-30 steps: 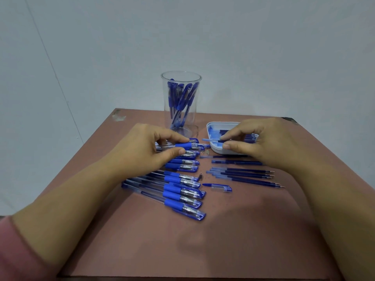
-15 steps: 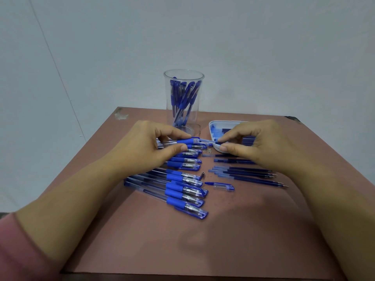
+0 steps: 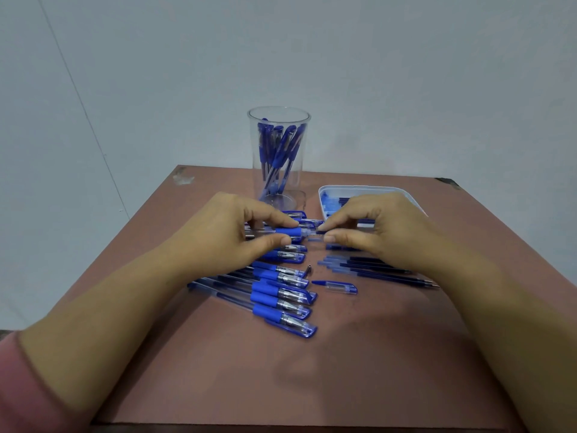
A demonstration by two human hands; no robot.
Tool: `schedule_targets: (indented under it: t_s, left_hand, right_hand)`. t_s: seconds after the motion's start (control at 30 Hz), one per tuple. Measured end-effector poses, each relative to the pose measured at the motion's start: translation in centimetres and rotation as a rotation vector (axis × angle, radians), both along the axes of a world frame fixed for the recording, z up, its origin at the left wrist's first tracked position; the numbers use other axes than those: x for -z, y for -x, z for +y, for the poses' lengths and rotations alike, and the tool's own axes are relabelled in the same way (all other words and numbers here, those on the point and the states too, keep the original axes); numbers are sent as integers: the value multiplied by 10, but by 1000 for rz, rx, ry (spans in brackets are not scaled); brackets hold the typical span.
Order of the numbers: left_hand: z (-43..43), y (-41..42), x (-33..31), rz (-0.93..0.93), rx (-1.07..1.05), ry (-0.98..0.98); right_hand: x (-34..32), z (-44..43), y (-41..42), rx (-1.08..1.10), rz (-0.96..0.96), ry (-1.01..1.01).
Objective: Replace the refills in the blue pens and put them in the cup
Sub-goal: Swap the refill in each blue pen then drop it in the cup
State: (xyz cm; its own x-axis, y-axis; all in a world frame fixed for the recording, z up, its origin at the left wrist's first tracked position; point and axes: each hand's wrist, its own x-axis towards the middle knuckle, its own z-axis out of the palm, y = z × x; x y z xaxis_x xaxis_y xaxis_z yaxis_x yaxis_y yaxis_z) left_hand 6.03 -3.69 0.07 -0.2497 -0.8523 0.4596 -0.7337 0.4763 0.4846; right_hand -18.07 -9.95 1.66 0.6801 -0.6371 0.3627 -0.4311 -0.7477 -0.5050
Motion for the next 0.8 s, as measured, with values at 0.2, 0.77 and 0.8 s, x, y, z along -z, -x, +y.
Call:
schedule_targets:
  t_s: [0.2, 0.77, 0.8]
  left_hand:
    - [-1, -1, 1, 11, -19, 16]
    - [-1, -2, 2, 6, -16, 41]
    - [-1, -2, 2, 5, -11, 40]
  right_hand:
    - [-7, 0, 9, -8, 23, -27]
    - [-1, 3, 3, 1, -7, 17]
    - [-1, 4, 0, -7, 1, 11]
